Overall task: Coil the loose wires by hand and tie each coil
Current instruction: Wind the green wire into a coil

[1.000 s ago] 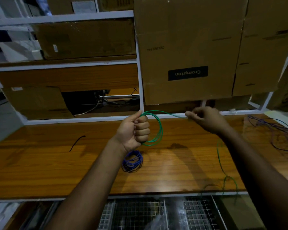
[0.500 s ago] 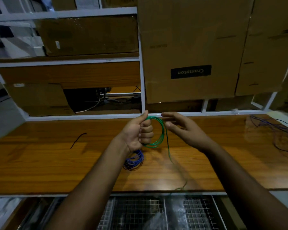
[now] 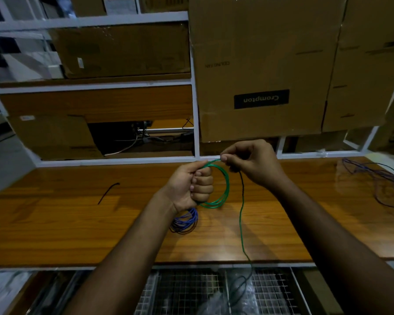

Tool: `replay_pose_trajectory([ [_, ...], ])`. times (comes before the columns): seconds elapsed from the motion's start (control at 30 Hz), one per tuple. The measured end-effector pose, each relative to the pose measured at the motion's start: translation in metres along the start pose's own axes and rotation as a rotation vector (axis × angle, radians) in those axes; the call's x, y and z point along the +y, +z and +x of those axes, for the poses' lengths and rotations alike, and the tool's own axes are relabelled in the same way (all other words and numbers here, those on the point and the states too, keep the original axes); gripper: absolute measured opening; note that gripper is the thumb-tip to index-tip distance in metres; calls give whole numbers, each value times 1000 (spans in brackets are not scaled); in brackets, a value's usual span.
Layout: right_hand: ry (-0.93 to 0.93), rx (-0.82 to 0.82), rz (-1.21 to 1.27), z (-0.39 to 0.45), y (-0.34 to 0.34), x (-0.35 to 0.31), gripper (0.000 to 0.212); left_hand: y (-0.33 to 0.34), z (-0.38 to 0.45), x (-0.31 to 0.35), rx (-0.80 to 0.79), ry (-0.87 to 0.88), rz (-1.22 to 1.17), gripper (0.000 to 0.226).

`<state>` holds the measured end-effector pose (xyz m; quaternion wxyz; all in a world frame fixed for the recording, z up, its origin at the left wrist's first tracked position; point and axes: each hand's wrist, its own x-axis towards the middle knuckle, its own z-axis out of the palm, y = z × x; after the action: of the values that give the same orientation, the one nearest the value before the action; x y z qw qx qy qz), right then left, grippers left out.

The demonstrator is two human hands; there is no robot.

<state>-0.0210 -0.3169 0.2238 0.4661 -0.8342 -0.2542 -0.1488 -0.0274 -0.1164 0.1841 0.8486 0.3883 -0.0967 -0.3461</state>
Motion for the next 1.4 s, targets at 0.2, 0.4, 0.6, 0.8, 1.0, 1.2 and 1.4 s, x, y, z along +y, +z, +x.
replay_pose_trajectory([
  [0.2,-23,174,-154,-3,6,-1,5,4,1,2,-91,68,-22,41],
  [0.4,205,-112,64,-9,-5,15,35,4,-3,4,3,157,8,44],
  [0.6,444,-553,552,-46,-21,79,22,3,-8,12,71,273,-66,42],
  [0.8,617,-489,703,-73,-4,82,26,7,-4,11,119,305,-77,42],
  [1.0,659,-475,265,-76,25,41,23,14,5,9,144,313,-102,40],
  [1.2,205,-447,-523,-70,31,-21,11,16,8,5,177,310,-72,47],
  [1.4,-153,-592,-657,-47,10,-67,29,22,4,6,181,316,-73,47],
])
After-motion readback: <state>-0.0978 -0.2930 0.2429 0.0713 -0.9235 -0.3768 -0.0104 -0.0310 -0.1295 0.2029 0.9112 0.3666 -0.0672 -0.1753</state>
